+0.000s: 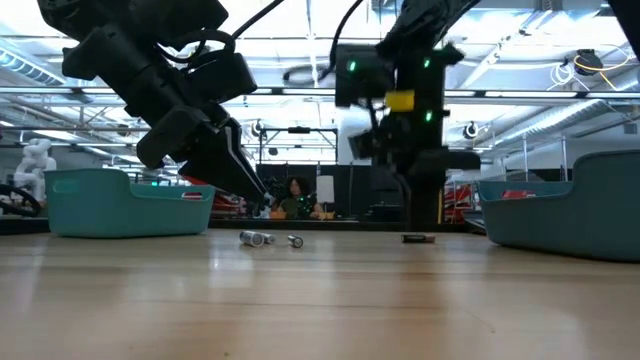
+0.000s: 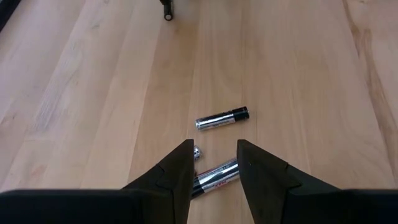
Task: Sort batteries
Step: Put the black battery into the blue bin
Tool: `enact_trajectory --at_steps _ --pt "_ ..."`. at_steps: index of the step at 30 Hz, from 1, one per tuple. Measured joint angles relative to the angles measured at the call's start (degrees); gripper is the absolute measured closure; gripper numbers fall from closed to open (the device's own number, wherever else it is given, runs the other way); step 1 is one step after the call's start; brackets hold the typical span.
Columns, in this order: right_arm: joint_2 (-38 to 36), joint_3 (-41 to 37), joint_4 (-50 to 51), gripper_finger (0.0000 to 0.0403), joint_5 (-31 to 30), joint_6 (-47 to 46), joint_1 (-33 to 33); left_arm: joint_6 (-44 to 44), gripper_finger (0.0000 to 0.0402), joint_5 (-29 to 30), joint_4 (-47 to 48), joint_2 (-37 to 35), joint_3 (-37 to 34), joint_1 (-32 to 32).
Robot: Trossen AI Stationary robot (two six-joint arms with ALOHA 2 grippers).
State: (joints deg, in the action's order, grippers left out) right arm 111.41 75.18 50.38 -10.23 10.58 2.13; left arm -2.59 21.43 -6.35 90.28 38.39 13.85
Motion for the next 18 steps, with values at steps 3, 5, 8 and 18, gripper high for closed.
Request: enact_trajectory --at_steps 3,5,8,18 --pt "-2.8 0.0 0.8 0.0402 0.0 -1.4 -0.8 0.0 0.0269 0.0 0.0 0.0 0.0 0.0" --pt "-4.2 0.0 0.7 0.0402 -0.1 -2.7 -1.2 0.0 0.0269 0.0 -0.2 0.0 0.0 0.0" --pt "-5.4 0.0 0.2 0.0402 0.0 -6.8 -1.5 -0.1 0.0269 0.0 -0.2 0.0 0.0 0.0" --pt "-1.9 0.0 -0.7 0.0325 0.1 -7.9 -1.4 -0.2 0.0269 0.0 -0.2 0.0 0.0 0.1"
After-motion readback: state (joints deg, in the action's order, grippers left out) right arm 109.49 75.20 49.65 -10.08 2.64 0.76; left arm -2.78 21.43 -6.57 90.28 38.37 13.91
